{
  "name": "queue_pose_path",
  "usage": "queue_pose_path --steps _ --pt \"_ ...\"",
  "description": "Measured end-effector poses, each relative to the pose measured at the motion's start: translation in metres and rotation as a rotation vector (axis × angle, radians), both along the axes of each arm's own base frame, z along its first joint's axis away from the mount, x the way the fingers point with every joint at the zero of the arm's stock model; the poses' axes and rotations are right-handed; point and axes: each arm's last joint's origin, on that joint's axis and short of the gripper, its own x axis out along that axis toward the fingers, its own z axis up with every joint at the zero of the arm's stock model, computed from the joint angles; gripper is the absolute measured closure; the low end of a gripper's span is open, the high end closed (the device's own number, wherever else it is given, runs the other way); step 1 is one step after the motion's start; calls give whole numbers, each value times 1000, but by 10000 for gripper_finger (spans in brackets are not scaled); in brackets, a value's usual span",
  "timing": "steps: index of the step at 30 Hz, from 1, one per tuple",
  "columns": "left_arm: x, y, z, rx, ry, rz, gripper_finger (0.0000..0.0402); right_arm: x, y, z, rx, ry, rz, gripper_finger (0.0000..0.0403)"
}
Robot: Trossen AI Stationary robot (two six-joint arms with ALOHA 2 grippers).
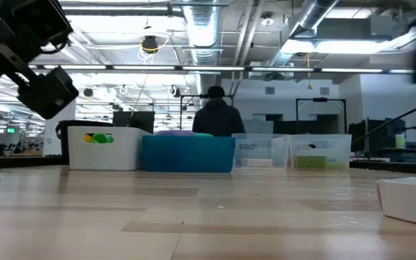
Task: Pick & Place Toys
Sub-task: Put the white game card into the left transparent bin
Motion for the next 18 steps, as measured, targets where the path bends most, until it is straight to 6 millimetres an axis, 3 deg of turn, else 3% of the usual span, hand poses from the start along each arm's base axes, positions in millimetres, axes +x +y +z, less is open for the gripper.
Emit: queue_pose_path --steps 5,12,18 --pt "-2 -6 4 -21 -36 -32 101 -17 9 -2 -16 57 -36 4" --pt "-2 -7 5 -27 -44 -37 101 -31 29 1 -73 -94 -45 3" --pt "-2 -7 5 -27 -44 -37 101 -40 36 -10 -58 -14 -60 3"
